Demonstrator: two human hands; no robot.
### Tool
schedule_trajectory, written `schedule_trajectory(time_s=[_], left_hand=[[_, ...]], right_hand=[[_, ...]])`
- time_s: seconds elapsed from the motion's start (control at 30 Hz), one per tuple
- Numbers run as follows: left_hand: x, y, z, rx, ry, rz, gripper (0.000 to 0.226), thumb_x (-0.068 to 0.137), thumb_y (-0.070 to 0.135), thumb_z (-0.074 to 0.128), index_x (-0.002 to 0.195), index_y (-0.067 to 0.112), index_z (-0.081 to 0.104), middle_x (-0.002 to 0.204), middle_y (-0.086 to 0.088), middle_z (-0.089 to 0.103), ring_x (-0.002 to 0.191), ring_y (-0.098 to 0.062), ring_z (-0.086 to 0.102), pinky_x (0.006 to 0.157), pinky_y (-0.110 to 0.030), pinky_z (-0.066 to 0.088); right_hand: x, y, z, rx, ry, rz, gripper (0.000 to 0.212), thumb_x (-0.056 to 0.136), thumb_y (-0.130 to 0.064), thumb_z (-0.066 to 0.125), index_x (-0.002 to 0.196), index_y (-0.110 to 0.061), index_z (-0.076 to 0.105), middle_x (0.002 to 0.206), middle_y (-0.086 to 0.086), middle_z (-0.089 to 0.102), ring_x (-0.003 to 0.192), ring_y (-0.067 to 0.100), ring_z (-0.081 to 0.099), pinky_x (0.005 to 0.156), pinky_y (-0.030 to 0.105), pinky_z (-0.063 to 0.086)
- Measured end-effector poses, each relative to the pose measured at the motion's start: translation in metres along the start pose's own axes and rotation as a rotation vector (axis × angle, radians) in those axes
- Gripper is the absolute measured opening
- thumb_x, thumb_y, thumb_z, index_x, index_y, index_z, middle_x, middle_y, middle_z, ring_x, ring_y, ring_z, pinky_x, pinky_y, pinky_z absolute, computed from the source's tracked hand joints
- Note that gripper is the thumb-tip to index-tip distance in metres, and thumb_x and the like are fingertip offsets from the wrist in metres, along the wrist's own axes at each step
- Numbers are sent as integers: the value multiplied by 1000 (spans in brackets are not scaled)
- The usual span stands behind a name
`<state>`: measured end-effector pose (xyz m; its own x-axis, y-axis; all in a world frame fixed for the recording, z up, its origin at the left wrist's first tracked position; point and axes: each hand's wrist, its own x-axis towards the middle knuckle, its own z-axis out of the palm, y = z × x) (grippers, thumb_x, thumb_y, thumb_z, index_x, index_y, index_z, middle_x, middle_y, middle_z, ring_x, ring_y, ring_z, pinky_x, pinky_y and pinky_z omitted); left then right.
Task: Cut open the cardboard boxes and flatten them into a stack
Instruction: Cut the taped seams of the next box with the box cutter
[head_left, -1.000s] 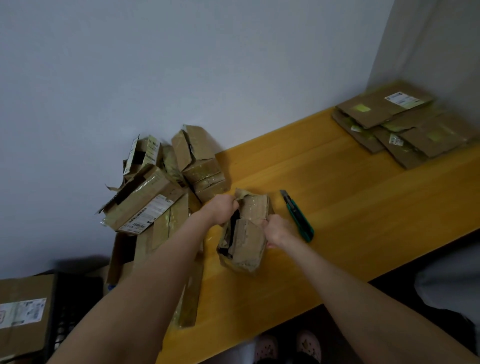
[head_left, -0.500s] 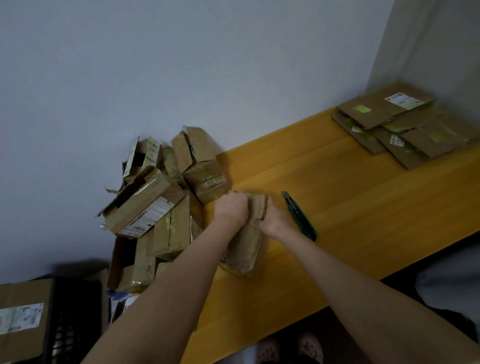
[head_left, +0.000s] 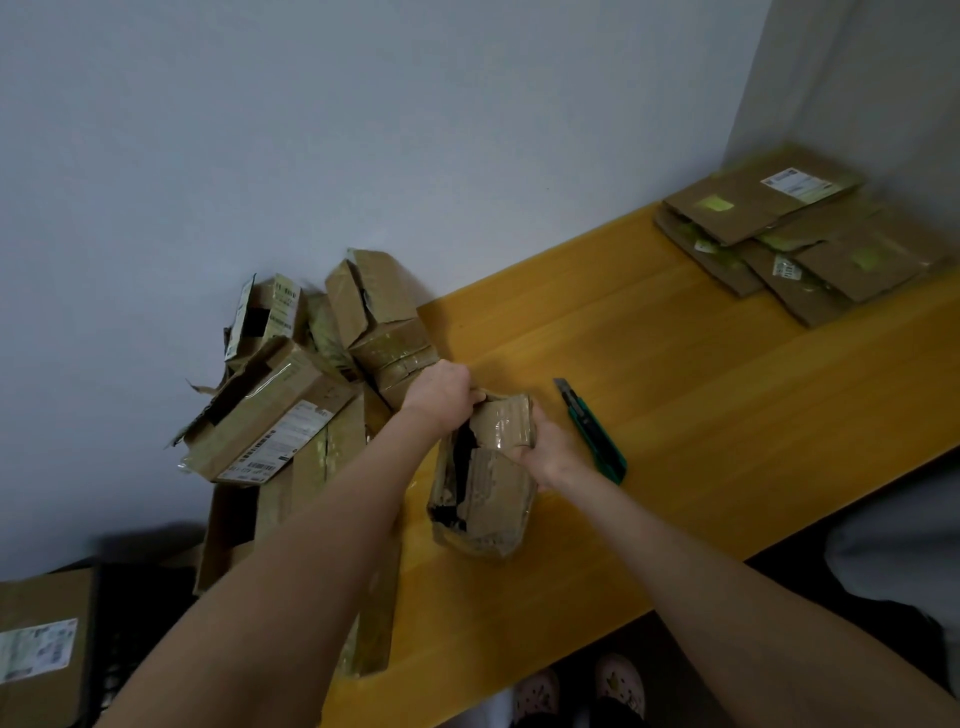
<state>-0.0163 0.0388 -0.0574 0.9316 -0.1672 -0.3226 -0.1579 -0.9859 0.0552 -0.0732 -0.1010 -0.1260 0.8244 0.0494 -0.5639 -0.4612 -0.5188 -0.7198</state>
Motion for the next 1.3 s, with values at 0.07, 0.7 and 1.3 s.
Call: schedule_trajectory(time_s=[0.07,0.7,1.3], left_hand=[[3,-3,-2,-17,-13,19,32,98,33,51,104,8,71,100,-11,67,96,-26,62,85,-38,52],[-16,7,11,-142,-47,18,60,88,42,64,143,24,44,126,-6,62,114,-26,59,93,-38,50],[-12,27,14,91,118,348,43,101,17,46,143,22,46,145,-2,44,118,-23,56,97,-35,48]], right_hand=[[1,2,-1,25,-5,-5,78,93,-20,58,152,-38,9,132,8,53,110,31,57,69,44,59],[38,66,-52,-650,267,191,57,91,-37,61,135,-12,35,131,10,47,118,28,49,86,38,48],[-16,57,-62,100,294,-107,42,100,-36,46,134,-10,47,101,2,55,82,15,50,71,29,42]])
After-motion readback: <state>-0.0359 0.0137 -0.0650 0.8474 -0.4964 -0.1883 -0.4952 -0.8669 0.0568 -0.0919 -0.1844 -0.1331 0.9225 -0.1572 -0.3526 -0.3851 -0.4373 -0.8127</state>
